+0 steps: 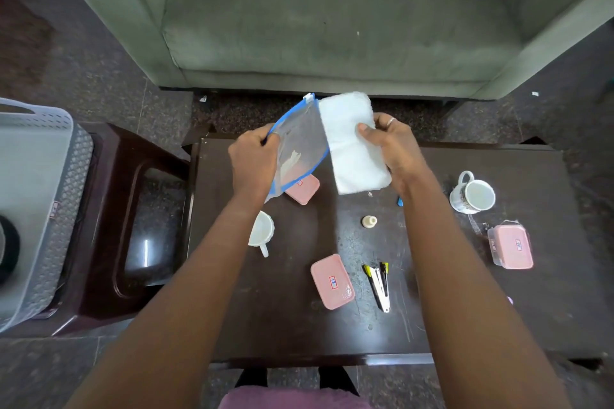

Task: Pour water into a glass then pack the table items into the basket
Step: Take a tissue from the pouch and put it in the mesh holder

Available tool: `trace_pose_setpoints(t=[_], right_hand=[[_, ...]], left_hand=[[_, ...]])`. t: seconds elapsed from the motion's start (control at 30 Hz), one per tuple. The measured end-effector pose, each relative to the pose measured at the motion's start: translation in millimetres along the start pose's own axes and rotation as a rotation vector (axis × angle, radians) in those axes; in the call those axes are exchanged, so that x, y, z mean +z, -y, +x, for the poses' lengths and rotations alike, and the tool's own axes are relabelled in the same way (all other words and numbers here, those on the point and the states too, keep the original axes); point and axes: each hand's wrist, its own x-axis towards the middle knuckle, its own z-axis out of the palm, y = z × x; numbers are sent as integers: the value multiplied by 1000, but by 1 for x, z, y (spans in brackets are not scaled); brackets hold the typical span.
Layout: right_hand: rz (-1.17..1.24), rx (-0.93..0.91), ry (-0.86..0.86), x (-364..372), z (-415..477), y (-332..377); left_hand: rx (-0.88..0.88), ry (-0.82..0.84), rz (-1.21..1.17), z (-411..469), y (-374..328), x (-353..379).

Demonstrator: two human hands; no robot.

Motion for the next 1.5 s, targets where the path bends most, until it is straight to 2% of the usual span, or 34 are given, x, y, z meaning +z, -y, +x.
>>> trace_pose_setpoints(t=[0.17,0.33,0.57,0.83,0.93,1.07,1.13,1.27,1.43,1.5], right_hand=[[201,53,-209,-16,-12,-23],[482,59,-274,-29,-32,-47],[524,52,-484,-56,-50,-71],[314,45,-537,-116,-87,-95],[381,78,-563,-143,-103,-96],[425,131,-492,-185,-116,-97],[334,126,-489,-200,-119,-102],[-33,197,-415,-222,-128,-117],[-33,299,-450,-234,-138,-127],[-114,294,-431,-236,-139,-131]], left_hand=[[-13,62,-111,-2,-13,-6],[-170,110,-442,1,-25,-5],[-226,217,-500,-15,-23,10],[-247,245,-570,-62,-36,51],[-214,245,-531,-81,-44,69],[-157,220,-488,-107,-59,91],[-116,210,-437,-116,-62,97],[-14,190,-331,-132,-65,105],[81,203,-245,-151,-69,118],[100,204,-239,-157,-68,124]])
